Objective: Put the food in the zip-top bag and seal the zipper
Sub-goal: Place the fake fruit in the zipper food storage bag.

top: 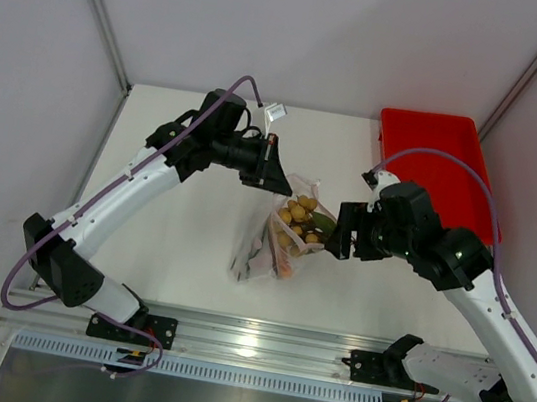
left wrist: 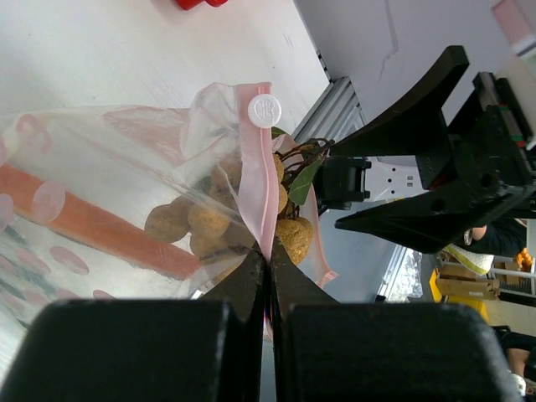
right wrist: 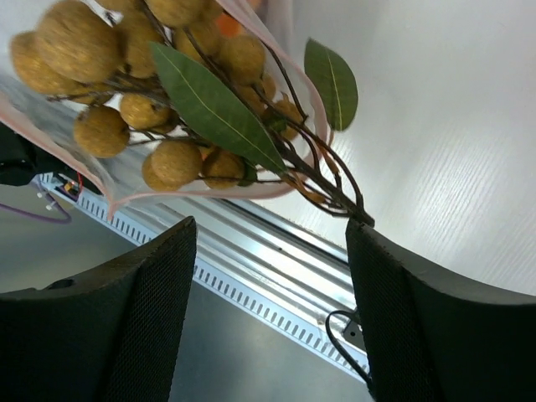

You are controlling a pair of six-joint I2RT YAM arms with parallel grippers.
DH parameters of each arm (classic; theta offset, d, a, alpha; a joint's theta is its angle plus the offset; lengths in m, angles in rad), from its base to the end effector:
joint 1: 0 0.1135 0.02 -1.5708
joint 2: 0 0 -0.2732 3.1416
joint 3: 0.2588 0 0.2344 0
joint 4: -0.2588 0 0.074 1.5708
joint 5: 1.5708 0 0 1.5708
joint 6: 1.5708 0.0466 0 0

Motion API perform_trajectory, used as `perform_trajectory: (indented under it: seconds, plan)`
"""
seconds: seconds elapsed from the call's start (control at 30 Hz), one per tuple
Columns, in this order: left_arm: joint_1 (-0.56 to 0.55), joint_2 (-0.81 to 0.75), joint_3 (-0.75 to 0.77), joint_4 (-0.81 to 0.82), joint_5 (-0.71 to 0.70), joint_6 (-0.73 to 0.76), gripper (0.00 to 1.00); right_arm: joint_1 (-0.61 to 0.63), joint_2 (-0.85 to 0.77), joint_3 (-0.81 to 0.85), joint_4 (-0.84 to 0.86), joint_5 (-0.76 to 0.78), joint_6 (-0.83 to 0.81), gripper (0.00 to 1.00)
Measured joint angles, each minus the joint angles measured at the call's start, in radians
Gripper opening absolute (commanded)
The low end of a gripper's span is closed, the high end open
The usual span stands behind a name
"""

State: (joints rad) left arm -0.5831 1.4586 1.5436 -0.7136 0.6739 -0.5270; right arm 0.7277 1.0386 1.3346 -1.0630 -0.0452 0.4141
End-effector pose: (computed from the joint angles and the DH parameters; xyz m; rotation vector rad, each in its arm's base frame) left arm 0.2339 -0.1891 0.3991 0.4830 2.3271 -1.3246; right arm 0.1236 0.1129 0.3887 -0.4010 2.3876 0.6021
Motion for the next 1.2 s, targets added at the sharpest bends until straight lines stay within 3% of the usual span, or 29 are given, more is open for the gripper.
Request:
perform_trajectory:
  seconds: [0.47, 0.67, 0.93, 1.2]
  plan:
    - [0.000, 0.000, 0.000, 0.000, 0.011, 0.000, 0.00, -0.114, -0.060, -0.102, 0.049, -0.017, 0.019, 0.62]
    - [0.000, 0.000, 0.000, 0.000, 0.011, 0.000, 0.01, -0.244, -0.076, -0.161, 0.133, -0.153, 0.031, 0.52]
    - [0.000, 0.000, 0.000, 0.000, 0.011, 0.000, 0.01, -0.322, -0.098, -0.234, 0.209, -0.324, 0.053, 0.36]
    - [0.000, 0.000, -0.003, 0.001, 0.014, 0.000, 0.01, -0.349, -0.106, -0.267, 0.259, -0.436, 0.065, 0.38]
